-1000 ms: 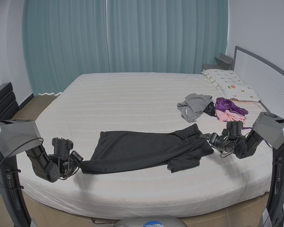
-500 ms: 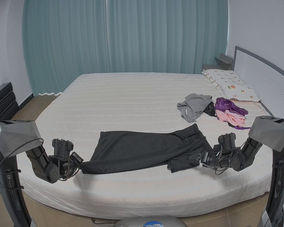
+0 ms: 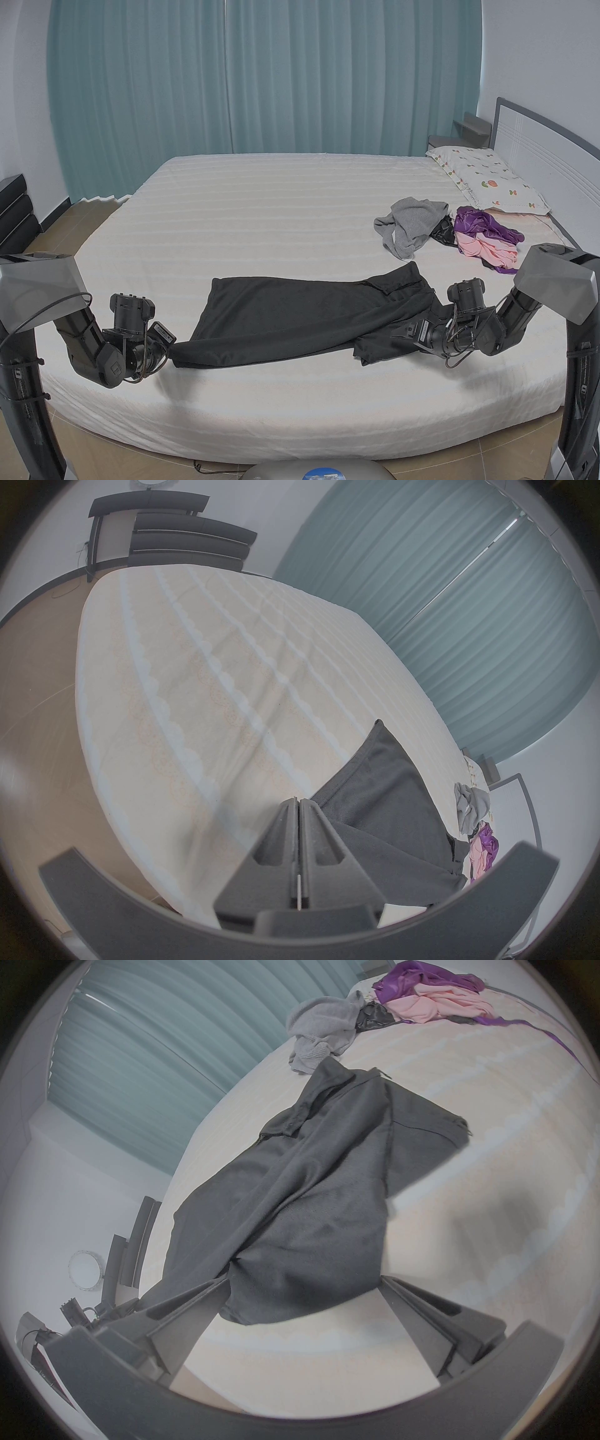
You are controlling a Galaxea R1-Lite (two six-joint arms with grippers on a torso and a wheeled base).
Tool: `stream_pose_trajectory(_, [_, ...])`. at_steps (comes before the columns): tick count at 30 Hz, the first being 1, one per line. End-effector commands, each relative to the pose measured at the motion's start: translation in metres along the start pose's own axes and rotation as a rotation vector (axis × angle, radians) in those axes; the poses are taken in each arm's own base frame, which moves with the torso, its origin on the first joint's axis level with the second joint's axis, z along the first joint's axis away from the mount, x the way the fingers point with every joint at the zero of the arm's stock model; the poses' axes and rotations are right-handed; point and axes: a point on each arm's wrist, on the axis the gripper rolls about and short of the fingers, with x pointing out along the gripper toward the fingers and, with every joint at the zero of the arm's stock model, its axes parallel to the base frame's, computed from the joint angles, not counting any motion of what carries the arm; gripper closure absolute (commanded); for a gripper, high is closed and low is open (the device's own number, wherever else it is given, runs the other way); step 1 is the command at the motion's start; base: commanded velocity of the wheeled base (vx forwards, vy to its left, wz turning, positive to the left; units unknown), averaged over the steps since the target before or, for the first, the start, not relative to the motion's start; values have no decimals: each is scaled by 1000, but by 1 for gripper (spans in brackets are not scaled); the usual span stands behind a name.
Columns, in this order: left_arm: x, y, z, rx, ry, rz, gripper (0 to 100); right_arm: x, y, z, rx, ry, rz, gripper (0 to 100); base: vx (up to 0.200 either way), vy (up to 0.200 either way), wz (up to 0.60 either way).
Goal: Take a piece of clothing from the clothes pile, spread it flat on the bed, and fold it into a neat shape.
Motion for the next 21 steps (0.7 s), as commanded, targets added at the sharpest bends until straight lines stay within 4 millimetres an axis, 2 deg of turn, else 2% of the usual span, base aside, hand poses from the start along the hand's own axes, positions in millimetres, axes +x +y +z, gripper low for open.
stream_pose_trajectory(1, [0,0,0,-1,-2,-2,100,16,5,-1,-15,4,-8,0,0,0,0])
stream_pose_trajectory(2, [0,0,0,-1,-2,-2,100,23,4,-1,-17,0,-26,0,0,0,0])
stream_pose_trajectory(3, [0,0,0,-1,-2,0,100,30,4,-3,-22,-2,-50,100,0,0,0])
stream_pose_trajectory(8, [-1,-1,1,-2,-4,-4,100,28,5,-1,-21,-11,-58,100,0,0,0])
stream_pose_trajectory(12, [-2,-1,1,-1,-2,-4,100,10,5,1,-12,-21,-61,100,0,0,0])
stream_pose_trajectory(16, [-6,0,1,5,-5,-5,100,-21,6,4,2,-40,-63,100,0,0,0])
stream_pose_trajectory(17, [-6,0,1,5,-5,-5,100,-21,6,4,2,-40,-63,100,0,0,0])
stream_pose_trajectory(18, [-11,0,2,10,-5,-5,100,-40,3,6,14,-54,-63,100,0,0,0])
stream_pose_trajectory(21, [-18,-1,-1,29,6,-13,100,-69,0,4,28,-54,-57,100,0,0,0])
